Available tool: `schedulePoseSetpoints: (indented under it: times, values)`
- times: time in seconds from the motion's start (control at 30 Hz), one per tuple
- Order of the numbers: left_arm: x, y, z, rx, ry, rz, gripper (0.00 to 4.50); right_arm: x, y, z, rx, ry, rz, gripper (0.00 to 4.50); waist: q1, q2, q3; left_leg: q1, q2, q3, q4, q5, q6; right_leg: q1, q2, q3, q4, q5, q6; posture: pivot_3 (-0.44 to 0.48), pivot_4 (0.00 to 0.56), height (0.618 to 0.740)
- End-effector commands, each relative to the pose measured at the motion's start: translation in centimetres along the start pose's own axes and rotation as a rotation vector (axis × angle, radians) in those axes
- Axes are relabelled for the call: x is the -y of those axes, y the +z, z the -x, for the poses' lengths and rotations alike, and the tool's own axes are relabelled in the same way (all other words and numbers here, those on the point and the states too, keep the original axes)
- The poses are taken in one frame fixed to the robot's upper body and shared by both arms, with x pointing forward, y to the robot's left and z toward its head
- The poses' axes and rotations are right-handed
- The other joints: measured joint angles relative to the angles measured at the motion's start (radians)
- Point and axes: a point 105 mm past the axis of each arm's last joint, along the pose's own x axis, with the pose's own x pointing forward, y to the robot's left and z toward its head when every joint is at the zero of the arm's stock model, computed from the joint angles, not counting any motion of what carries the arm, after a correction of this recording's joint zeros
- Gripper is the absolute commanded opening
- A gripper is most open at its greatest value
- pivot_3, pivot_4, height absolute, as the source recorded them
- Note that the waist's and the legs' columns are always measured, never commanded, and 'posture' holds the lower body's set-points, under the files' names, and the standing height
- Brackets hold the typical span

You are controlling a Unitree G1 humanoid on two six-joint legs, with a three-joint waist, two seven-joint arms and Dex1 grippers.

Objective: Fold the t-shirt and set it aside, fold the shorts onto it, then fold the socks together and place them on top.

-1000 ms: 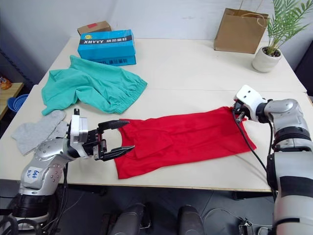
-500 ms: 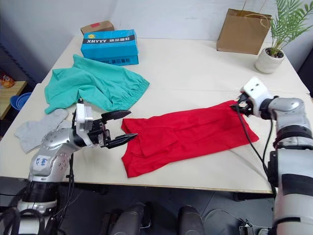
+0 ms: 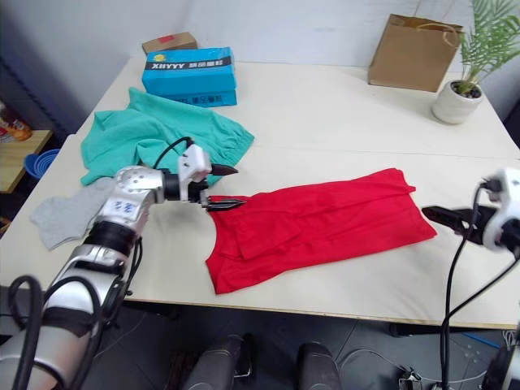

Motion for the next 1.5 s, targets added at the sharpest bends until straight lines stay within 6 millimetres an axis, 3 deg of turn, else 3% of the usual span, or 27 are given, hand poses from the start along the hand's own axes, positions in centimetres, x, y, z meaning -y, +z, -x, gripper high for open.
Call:
schedulePoseSetpoints:
  times: [0.03, 0.17, 0.37, 0.47, 0.8, 0.87, 0.97, 1.1, 1.33, 1.5]
  values:
    - [-0.6, -0.1, -0.6, -0.044, 0.013, 0.011, 4.5, -1.4, -2.1, 1.0, -0.012, -0.022, -0.08, 4.44, -0.001, 0.0, 0.0, 0.0, 0.0, 0.001, 0.0, 0.0, 0.0, -0.001, 0.0, 0.001, 0.0, 0.0, 0.0, 0.0, 0.15, 0.74]
    - [-0.3, -0.6, -1.5, -0.088, -0.013, 0.067, 4.5, -2.4, -3.6, -0.3, 0.0, -0.02, -0.136, 4.44, -0.006, -0.003, 0.0, -0.003, -0.001, 0.006, 0.001, -0.001, 0.002, -0.009, -0.001, 0.003, 0.006, 0.001, 0.001, 0.0, 0.15, 0.74]
    - [0.0, -1.4, -2.0, -0.124, -0.017, 0.166, 4.5, -4.0, -3.8, -3.3, -0.004, 0.003, -0.117, 4.28, -0.025, -0.005, -0.001, -0.003, 0.0, 0.008, 0.001, 0.0, 0.002, -0.013, 0.0, 0.005, 0.016, 0.001, 0.001, 0.0, 0.15, 0.74]
    - [0.0, -2.4, -1.8, -0.164, -0.005, 0.19, 3.88, -4.6, -3.3, -4.9, 0.009, 0.018, -0.095, 3.56, -0.032, -0.007, -0.002, -0.002, 0.0, 0.009, 0.001, 0.0, 0.002, -0.013, 0.0, 0.006, 0.016, 0.001, 0.001, 0.0, 0.15, 0.74]
    - [1.1, -4.0, -0.8, -0.187, -0.065, 0.247, 0.7, -5.3, -1.7, -7.5, 0.07, 0.04, -0.035, 0.03, -0.05, -0.008, -0.003, 0.0, 0.0, 0.011, 0.0, 0.0, 0.002, -0.013, 0.0, 0.007, 0.018, 0.001, 0.001, 0.0, 0.15, 0.74]
    - [1.3, -3.9, -0.6, -0.162, -0.084, 0.264, 0.03, -5.5, -1.4, -7.6, 0.078, 0.051, -0.024, 0.0, -0.05, -0.008, -0.003, 0.0, 0.0, 0.011, 0.0, 0.0, 0.002, -0.013, 0.0, 0.007, 0.019, 0.001, 0.001, 0.0, 0.15, 0.74]
    - [1.6, -3.9, -0.2, -0.148, -0.105, 0.268, 0.01, -5.5, -0.7, -7.8, 0.088, 0.049, 0.019, 0.0, -0.051, -0.008, -0.003, 0.0, 0.0, 0.011, 0.0, 0.0, 0.002, -0.013, 0.0, 0.008, 0.018, 0.001, 0.001, 0.0, 0.15, 0.74]
    - [2.0, -4.0, 1.0, -0.103, -0.094, 0.289, 0.01, -5.3, 1.9, -9.4, 0.14, 0.016, 0.176, 0.0, -0.06, -0.008, -0.003, 0.001, 0.0, 0.014, 0.0, 0.0, 0.002, -0.014, -0.001, 0.01, 0.019, 0.001, 0.001, 0.0, 0.15, 0.74]
    - [5.6, -3.8, 2.8, -0.069, -0.047, 0.327, 0.01, -6.6, 4.9, -12.7, 0.198, 0.022, 0.321, 0.0, -0.068, -0.008, -0.003, 0.002, 0.001, 0.014, -0.001, 0.001, 0.001, -0.013, 0.0, 0.011, 0.02, 0.001, 0.001, 0.0, 0.15, 0.74]
    - [8.0, -2.8, 3.5, -0.045, 0.065, 0.348, 0.01, -7.8, 5.5, -14.7, 0.204, 0.036, 0.388, 0.0, -0.068, -0.008, -0.003, 0.002, 0.001, 0.014, 0.0, 0.001, 0.001, -0.012, -0.001, 0.011, 0.019, 0.001, 0.001, 0.0, 0.15, 0.74]
